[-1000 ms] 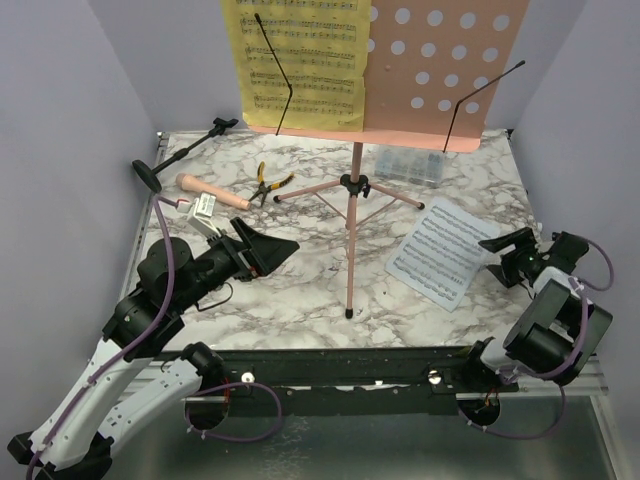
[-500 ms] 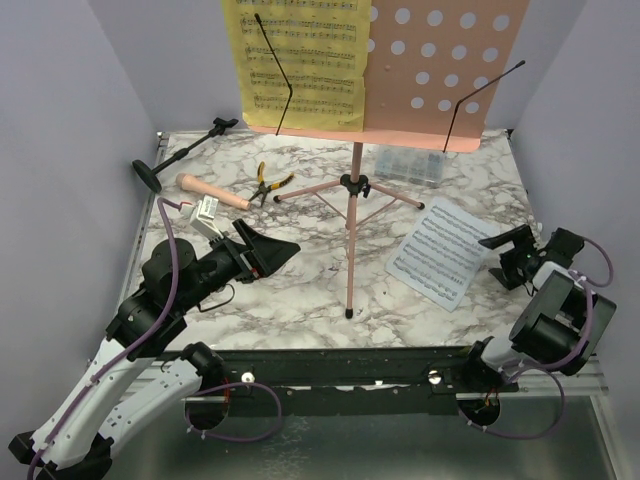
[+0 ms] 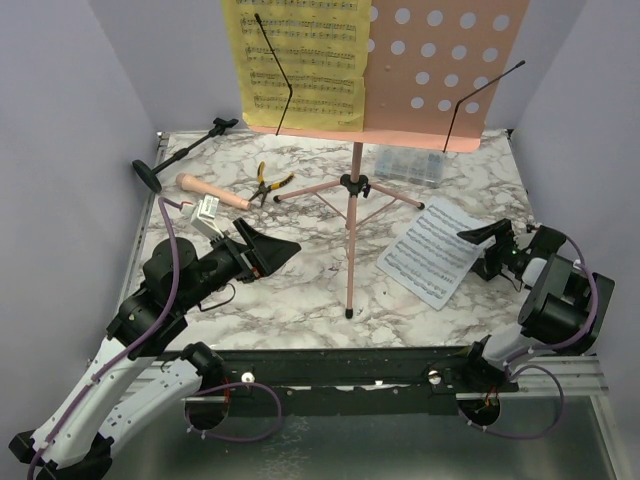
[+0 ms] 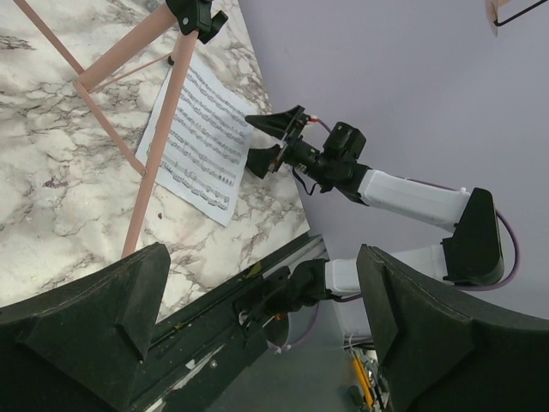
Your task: Set up the instrument practice props
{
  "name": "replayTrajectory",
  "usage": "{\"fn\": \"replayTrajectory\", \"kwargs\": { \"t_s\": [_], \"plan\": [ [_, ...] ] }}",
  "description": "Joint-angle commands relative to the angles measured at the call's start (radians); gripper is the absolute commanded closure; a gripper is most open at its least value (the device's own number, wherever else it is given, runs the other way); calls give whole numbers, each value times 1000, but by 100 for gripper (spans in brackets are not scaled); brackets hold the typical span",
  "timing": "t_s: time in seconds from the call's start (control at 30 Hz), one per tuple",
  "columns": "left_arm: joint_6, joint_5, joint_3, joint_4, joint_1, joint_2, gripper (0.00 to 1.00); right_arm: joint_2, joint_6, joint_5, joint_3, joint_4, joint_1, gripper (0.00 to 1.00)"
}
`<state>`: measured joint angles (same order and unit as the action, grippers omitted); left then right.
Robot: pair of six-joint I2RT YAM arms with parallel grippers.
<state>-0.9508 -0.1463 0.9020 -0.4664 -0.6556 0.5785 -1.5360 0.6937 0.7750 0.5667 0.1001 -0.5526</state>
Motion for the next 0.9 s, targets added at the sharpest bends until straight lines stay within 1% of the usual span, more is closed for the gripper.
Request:
{"fn": "replayTrajectory", "kwargs": {
  "t_s": [0.0,0.03,0.07,0.1,0.17,0.27,0.3,0.33,0.37,0.4,0.43,0.5,0.57,0.6,0.63,0.67,0.7,0.8,0.87],
  "plan": [
    [-12,-26,3,19,1,5,1,-12,77,112,-47,122,11,6],
    [-14,-27,3,19,1,7,1,-7,92,111,-56,144,10,8],
    [-14,-28,3,21,1,7,1,3,112,107,-69,166,11,13],
    [-15,-29,3,20,1,7,1,9,134,104,-83,208,11,21],
    [-17,-29,3,22,1,7,1,24,174,90,-114,276,12,45],
    [-19,-30,5,24,1,8,1,52,184,39,-138,323,22,65],
    [-20,-30,6,24,2,8,1,63,174,20,-138,322,28,76],
    [-21,-30,6,24,1,8,1,73,165,5,-134,310,32,85],
    [-22,-30,9,24,1,7,1,92,154,-7,-130,296,35,93],
    [-23,-32,8,24,2,6,1,116,141,-23,-124,266,38,99],
    [-23,-32,8,24,1,6,1,154,121,-41,-113,228,44,100],
    [-25,-32,8,24,1,6,1,261,57,-100,-66,90,61,100],
    [-25,-30,7,24,1,4,1,384,-43,-253,42,-152,125,100],
    [-26,-30,6,25,1,6,1,432,-93,-373,118,-259,179,100],
    [-25,-28,3,25,1,6,1,456,-122,-457,184,-370,223,100],
    [-22,-26,3,25,1,9,1,467,-144,-506,257,-451,258,100],
    [-20,-23,0,26,1,11,1,467,-156,-501,308,-527,275,100],
    [-15,-17,-2,32,1,21,1,432,-174,-373,425,-691,339,100],
    [-16,-18,0,38,1,28,1,431,-169,-280,445,-726,431,100]
  ]
}}
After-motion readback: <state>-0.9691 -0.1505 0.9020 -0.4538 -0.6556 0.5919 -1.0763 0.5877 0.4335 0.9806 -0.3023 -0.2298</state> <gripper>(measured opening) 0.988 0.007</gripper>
